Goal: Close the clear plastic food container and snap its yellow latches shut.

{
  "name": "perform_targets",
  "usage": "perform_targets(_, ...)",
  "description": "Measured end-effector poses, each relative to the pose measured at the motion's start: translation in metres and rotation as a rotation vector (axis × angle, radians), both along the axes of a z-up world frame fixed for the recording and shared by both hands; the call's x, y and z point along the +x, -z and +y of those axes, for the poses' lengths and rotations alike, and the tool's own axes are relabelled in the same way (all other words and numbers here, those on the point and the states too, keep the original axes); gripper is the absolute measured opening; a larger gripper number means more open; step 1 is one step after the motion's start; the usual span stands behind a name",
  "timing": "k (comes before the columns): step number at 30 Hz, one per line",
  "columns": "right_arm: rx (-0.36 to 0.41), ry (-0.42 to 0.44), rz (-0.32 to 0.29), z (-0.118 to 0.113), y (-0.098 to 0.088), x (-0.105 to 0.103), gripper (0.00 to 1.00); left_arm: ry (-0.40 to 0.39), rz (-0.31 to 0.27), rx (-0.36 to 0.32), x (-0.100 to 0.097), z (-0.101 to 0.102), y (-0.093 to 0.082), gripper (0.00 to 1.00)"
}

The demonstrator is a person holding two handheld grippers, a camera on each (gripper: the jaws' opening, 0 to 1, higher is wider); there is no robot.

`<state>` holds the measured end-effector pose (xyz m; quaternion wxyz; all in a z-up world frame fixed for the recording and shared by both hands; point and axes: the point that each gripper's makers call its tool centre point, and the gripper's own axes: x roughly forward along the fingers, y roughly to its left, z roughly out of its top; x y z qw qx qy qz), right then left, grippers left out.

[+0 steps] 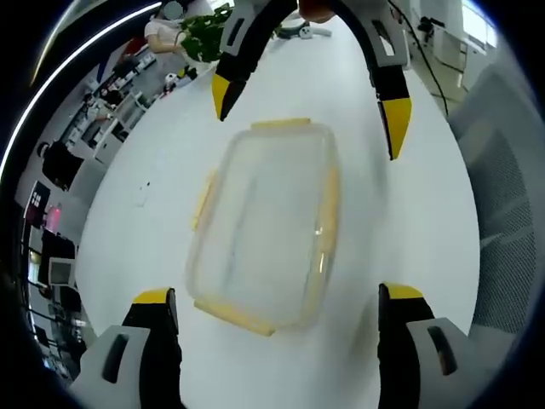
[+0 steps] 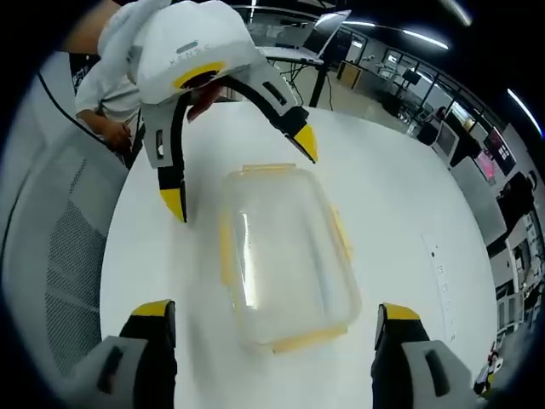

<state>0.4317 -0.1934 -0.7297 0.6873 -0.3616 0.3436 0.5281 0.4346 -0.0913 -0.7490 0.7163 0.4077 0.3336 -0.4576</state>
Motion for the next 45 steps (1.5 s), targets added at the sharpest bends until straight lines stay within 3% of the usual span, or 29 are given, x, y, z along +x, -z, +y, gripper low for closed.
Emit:
perform_targets(13,0.084,0.097,-0.009,-0.004,-0.007,-0.014,0.96,-0.067,0.003,-0.053,-0.016,0.005,-0.003,0.94)
perform_targets(18,0.131,0.133,-0.008,-0.004,-0.011,-0.021,0.92,-0.102,0.007,-0.09,-0.021,0.007,-0.005,0.93)
perform_targets(25,0.188,0.188,-0.017,-0.006,-0.015,-0.026,0.93,-0.158,0.017,-0.153,-0.024,0.012,-0.01,0.93)
perform_targets(45,0.365,0.351,-0.053,-0.015,-0.031,-0.044,0.93,-0.222,-0.012,-0.262,-0.047,0.028,-0.019,0.92)
